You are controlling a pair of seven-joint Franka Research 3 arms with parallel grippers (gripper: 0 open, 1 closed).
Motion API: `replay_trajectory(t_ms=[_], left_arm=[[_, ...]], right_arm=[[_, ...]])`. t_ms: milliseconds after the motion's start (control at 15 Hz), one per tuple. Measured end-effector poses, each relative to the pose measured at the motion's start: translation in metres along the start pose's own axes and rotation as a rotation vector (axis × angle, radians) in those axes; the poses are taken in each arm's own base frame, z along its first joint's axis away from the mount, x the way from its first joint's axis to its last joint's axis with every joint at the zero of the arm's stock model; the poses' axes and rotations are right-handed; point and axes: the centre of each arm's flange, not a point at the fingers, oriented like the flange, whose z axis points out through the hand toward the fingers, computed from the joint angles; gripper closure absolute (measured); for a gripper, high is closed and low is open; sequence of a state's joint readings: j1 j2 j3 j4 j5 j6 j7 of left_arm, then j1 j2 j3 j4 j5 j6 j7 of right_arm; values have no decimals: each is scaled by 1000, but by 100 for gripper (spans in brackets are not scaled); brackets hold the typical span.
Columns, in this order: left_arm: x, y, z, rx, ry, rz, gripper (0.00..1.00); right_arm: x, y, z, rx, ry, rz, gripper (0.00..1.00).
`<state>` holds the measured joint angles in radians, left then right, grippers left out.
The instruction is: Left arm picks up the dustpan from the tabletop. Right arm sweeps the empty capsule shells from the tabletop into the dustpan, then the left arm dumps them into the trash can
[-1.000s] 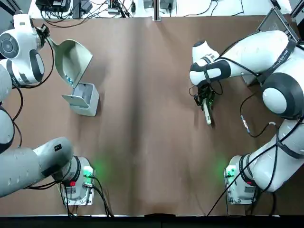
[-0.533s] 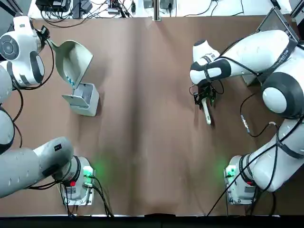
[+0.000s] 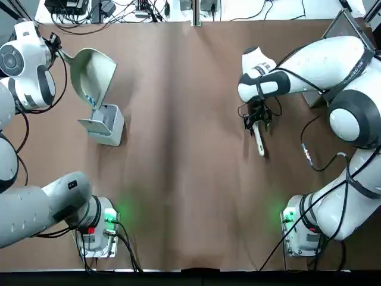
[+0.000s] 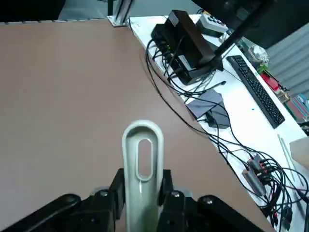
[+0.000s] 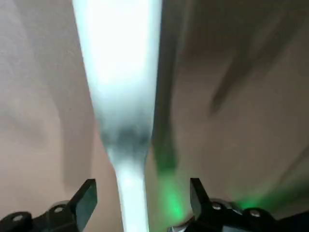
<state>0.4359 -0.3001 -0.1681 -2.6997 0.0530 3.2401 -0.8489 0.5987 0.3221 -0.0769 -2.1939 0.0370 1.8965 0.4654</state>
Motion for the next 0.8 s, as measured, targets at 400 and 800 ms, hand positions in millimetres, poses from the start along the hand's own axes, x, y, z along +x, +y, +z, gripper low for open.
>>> replay_trajectory(t_ms=[400, 800], left_arm=[[12, -22, 2, 40, 19, -40, 67], [18, -31, 3, 55, 29, -57, 67]], right_arm=[[5, 29, -55, 68, -26, 18, 14], [15, 109, -140, 161, -25, 2, 14]])
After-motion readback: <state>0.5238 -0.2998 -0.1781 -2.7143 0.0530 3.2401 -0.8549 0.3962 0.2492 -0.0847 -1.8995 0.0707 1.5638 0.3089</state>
